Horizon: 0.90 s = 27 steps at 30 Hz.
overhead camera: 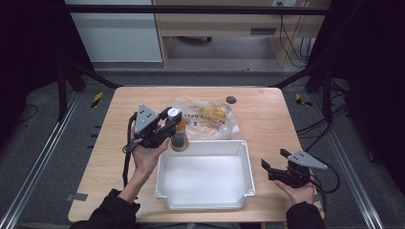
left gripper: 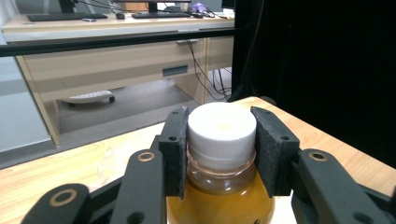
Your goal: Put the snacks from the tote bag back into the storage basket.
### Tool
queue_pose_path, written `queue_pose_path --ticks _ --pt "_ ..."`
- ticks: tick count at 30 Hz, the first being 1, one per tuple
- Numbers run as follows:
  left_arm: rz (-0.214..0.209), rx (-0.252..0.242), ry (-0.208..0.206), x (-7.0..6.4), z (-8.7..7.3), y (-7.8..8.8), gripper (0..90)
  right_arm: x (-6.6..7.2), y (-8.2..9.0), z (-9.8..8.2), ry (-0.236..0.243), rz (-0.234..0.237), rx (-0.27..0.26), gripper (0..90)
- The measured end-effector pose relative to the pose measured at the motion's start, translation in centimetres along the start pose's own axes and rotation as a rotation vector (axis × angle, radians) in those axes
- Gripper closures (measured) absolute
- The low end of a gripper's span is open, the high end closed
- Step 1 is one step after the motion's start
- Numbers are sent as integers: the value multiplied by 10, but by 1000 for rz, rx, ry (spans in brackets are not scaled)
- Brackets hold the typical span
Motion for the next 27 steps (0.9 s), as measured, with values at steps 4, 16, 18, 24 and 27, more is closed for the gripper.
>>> queue_pose_path --ticks 4,16,18,24,27 --pt "-5 8 -16 -6 -6 2 590 0 0 0 -2 -1 -2 148" --pt "-24 34 -40 -18 -24 8 590 -2 1 -1 -7 -3 -3 148" --pt "-26 34 -39 -19 -26 10 590 -2 1 -1 -5 -2 -4 148" --pt "-38 58 -43 -22 -37 12 590 -3 2 -1 -3 -9 -5 148" --pt "-39 74 -39 -23 -44 11 590 -3 2 -1 -6 -8 -5 148"
Point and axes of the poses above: each handheld gripper's, and its own axes: y roughly backward along the jaws, z roughly out of its top, x roughly to its left, the point moved 3 cm from there along -y, roughly forward along the jaws, and after that the axes turned 2 degrees about z, right-handed, at the moved point
